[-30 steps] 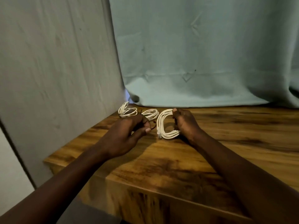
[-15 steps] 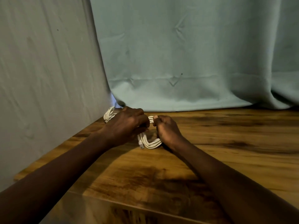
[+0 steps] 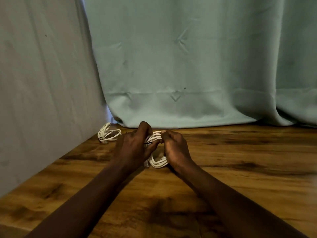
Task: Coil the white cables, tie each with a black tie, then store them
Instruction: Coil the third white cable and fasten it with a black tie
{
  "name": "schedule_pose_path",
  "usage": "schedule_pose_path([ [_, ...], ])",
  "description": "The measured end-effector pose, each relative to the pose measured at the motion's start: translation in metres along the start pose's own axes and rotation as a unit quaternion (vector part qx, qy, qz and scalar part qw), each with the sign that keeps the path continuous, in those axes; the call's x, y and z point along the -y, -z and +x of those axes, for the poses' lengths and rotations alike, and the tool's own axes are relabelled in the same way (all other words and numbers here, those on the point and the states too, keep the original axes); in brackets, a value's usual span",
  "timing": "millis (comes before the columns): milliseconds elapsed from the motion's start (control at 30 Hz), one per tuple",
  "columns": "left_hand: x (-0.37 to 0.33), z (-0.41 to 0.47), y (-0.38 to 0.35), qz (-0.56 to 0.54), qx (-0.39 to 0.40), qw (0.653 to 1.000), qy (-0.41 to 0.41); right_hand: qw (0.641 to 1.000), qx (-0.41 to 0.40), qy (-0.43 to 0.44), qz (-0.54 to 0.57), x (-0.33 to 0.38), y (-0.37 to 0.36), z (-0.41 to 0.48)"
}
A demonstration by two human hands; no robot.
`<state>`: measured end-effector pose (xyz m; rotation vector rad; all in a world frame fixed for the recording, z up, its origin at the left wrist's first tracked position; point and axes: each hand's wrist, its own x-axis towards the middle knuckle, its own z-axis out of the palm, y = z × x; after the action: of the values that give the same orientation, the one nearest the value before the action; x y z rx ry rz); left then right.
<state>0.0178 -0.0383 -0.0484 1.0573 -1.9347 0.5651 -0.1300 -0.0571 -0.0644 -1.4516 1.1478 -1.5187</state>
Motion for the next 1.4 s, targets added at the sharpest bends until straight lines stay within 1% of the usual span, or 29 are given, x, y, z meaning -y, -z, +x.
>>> schedule_pose_path([
  [100, 0.003, 0.012, -0.012, -0.012, -0.010, 0.998, -0.057, 0.997, -0.054, -0.037, 0.030, 0.002, 0.004, 0.006],
  [200, 0.008, 0.019, -0.025, -0.039, 0.007, 0.996, -0.075, 0.995, -0.071, -0.051, 0.049, -0.002, 0.008, 0.011],
  [333, 0.009, 0.012, -0.043, -0.058, -0.008, 0.996, -0.062, 0.994, -0.021, -0.088, 0.067, -0.005, 0.021, 0.015],
  [433, 0.009, 0.010, -0.047, -0.066, -0.021, 0.994, -0.087, 0.986, 0.024, -0.134, 0.099, 0.000, 0.031, 0.013],
  [533, 0.011, 0.009, -0.042, -0.104, -0.018, 0.989, -0.100, 0.976, 0.059, -0.165, 0.126, 0.001, 0.033, 0.014],
  [633, 0.013, 0.011, -0.039, -0.121, -0.020, 0.987, -0.105, 0.969, 0.063, -0.191, 0.144, 0.003, 0.032, 0.014],
  [733, 0.011, 0.013, -0.039, -0.128, -0.031, 0.985, -0.114, 0.966, 0.030, -0.176, 0.188, 0.004, 0.031, 0.011],
  [900, 0.006, 0.013, -0.036, -0.157, -0.033, 0.983, -0.087, 0.971, -0.018, -0.117, 0.209, 0.003, 0.027, 0.006],
  [967, 0.006, 0.014, -0.034, -0.183, -0.029, 0.981, -0.048, 0.970, -0.025, -0.114, 0.212, 0.004, 0.026, 0.005],
  [1067, 0.008, 0.015, -0.031, -0.220, -0.020, 0.975, 0.032, 0.965, -0.036, -0.126, 0.226, 0.005, 0.025, 0.006],
  [1133, 0.007, 0.015, -0.030, -0.281, -0.022, 0.955, 0.095, 0.964, -0.059, -0.132, 0.225, 0.004, 0.025, 0.008],
  [1167, 0.006, 0.015, -0.029, -0.334, -0.024, 0.933, 0.130, 0.963, -0.070, -0.132, 0.225, 0.003, 0.025, 0.009],
  [1233, 0.003, 0.015, -0.028, -0.441, -0.030, 0.878, 0.184, 0.962, -0.084, -0.126, 0.226, 0.002, 0.025, 0.011],
  [1300, 0.001, 0.014, -0.027, -0.500, -0.039, 0.841, 0.204, 0.964, -0.084, -0.117, 0.224, 0.001, 0.025, 0.010],
  [1400, 0.000, 0.016, -0.025, -0.555, -0.037, 0.799, 0.229, 0.971, -0.071, -0.101, 0.204, 0.001, 0.023, 0.008],
])
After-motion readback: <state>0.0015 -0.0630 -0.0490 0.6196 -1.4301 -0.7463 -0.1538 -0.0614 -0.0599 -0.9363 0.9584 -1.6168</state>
